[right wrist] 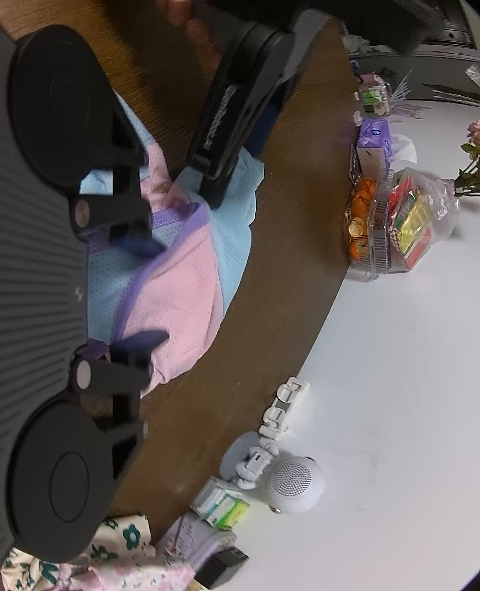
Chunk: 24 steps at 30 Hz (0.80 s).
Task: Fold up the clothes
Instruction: 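Lift the garment with both grippers and lay it flat on the table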
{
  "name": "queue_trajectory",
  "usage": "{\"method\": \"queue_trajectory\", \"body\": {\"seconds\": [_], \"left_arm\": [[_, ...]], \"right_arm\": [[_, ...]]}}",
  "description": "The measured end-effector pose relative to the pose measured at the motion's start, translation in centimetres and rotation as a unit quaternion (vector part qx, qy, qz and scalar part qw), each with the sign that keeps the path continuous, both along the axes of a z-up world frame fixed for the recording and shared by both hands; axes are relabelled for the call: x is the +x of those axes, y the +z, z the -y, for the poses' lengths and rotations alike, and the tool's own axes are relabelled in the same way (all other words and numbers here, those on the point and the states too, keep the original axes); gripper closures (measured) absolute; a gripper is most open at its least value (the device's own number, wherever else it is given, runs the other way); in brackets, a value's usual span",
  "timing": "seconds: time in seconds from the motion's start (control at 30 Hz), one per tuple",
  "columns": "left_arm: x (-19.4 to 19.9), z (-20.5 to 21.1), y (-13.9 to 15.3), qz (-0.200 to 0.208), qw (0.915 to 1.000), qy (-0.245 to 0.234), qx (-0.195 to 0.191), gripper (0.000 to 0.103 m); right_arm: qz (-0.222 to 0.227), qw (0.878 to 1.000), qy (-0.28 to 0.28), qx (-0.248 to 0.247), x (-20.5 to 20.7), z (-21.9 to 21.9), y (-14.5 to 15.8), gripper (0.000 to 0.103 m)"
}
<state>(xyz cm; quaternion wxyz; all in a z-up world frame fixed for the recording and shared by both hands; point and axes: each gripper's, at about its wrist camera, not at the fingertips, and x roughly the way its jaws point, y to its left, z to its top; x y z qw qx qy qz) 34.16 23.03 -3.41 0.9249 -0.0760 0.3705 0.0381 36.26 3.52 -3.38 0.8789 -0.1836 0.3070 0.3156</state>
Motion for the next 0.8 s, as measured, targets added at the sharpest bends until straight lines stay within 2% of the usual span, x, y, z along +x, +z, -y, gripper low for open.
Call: {"method": "queue_trajectory", "body": {"seconds": [0.03,0.1,0.27,0.43,0.6,0.73,0.8], "left_arm": [[0.1,0.0,0.0,0.002,0.9999,-0.006,-0.014,0.073],[0.1,-0.1,0.0,0.005,0.9991,-0.018,-0.039,0.093],[-0.5,0.3,1.1,0.036,0.9982,-0.011,-0.047,0.097],[-2.1,0.2,5.0,0.089,0.9951,-0.001,-0.043,0.099],[-4.7,0.3,12.3,0.162,0.9862,0.003,-0.031,0.099],[-8.8,1.0,18.7,0.225,0.9743,0.002,-0.012,0.099],[-11.3,1.6,20.7,0.244,0.9697,-0.003,0.002,0.099]], "right_arm": [[-0.002,1.0,0.001,0.009,0.1,0.3,0.1,0.092],[-0.005,1.0,0.002,0.02,0.1,0.8,0.3,0.099],[0.004,0.999,-0.008,0.039,-0.1,2.0,1.2,0.101],[0.038,0.996,-0.032,0.067,-0.6,4.3,4.2,0.102],[0.107,0.984,-0.075,0.118,-1.6,8.8,11.0,0.102],[0.167,0.967,-0.106,0.158,-4.3,14.1,17.7,0.102],[0.188,0.961,-0.114,0.168,-6.3,16.8,20.1,0.102]]}}
